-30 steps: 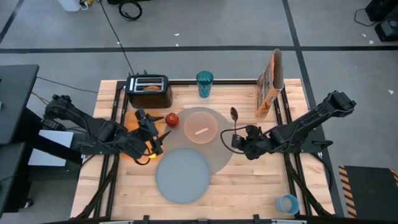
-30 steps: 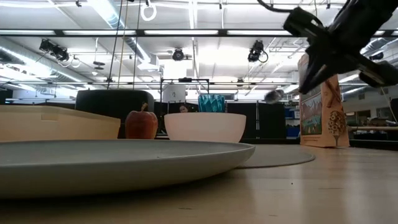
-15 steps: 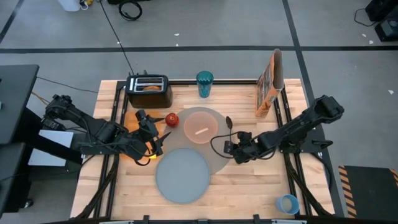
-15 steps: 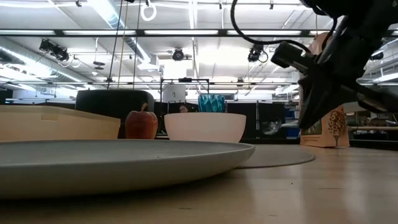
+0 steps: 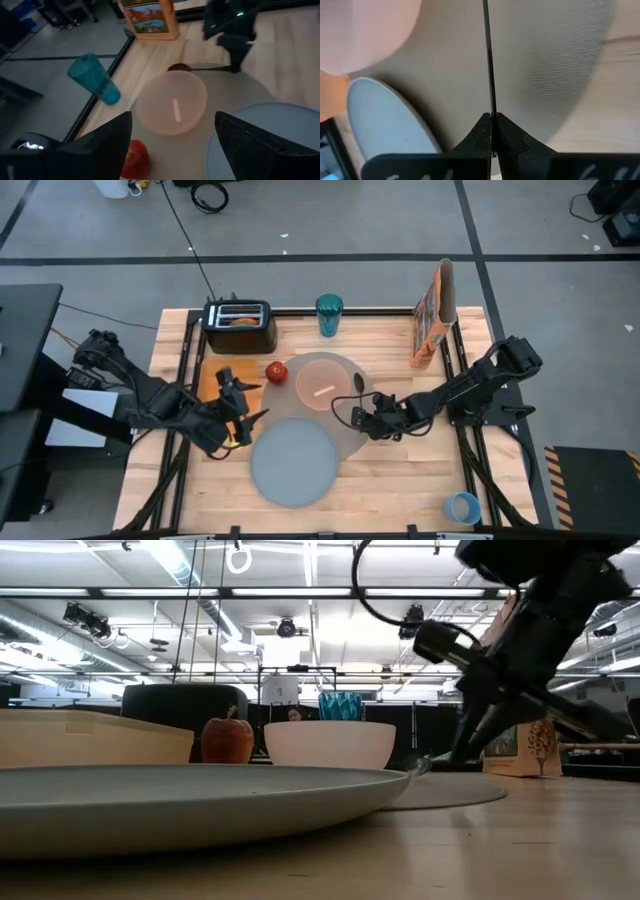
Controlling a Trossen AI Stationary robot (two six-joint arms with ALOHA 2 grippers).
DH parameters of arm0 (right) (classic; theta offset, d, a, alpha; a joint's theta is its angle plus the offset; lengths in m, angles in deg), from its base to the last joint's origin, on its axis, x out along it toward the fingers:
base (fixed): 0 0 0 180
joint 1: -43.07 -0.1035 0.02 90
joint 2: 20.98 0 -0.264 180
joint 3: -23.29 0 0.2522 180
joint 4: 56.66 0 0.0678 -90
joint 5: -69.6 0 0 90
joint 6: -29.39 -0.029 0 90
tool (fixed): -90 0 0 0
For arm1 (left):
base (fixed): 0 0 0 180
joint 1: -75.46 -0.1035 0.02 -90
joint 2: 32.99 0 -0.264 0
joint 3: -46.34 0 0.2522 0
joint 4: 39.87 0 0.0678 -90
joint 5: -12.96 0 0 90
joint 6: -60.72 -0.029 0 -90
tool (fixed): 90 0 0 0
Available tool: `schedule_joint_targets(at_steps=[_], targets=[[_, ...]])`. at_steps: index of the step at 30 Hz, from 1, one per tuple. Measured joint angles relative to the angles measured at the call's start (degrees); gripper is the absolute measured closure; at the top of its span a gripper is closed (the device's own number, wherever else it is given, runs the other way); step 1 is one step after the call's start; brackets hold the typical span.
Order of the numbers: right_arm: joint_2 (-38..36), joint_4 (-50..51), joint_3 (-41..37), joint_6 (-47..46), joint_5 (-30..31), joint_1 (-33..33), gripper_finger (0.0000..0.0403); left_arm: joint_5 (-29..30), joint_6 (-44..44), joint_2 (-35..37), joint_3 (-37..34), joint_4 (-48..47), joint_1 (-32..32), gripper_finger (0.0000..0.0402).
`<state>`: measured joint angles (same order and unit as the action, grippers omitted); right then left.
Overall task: Arrange a breakfast setting
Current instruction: Put the black spoon on the gray placemat to the right of the orange bowl
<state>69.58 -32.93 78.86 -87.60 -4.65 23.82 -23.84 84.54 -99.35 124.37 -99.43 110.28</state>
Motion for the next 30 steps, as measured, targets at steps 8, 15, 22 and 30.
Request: schedule_joint_targets(at_steps=[8, 15, 22, 30], targets=[[3.8, -2.2, 0.0, 0.2, -6.3, 2.0, 0.0366, 0.0, 0.3, 0.0, 0.0, -1.4, 4.5, 0.0111], [3.8, -1.8, 0.0, 2.5, -6.8, 2.1, 0.0362, 0.1, 1.5, 0.0, 0.0, -2.1, 6.6, 0.0111], [2.3, -1.1, 0.1, 6.2, -5.7, 2.0, 0.0359, 0.1, 1.6, 0.0, 0.0, -1.9, 6.9, 0.0111], [2.1, 9.3, 3.5, 9.2, -5.2, 1.7, 0.0362, 0.1, 2.3, 0.0, 0.0, -1.9, 6.9, 0.0111]])
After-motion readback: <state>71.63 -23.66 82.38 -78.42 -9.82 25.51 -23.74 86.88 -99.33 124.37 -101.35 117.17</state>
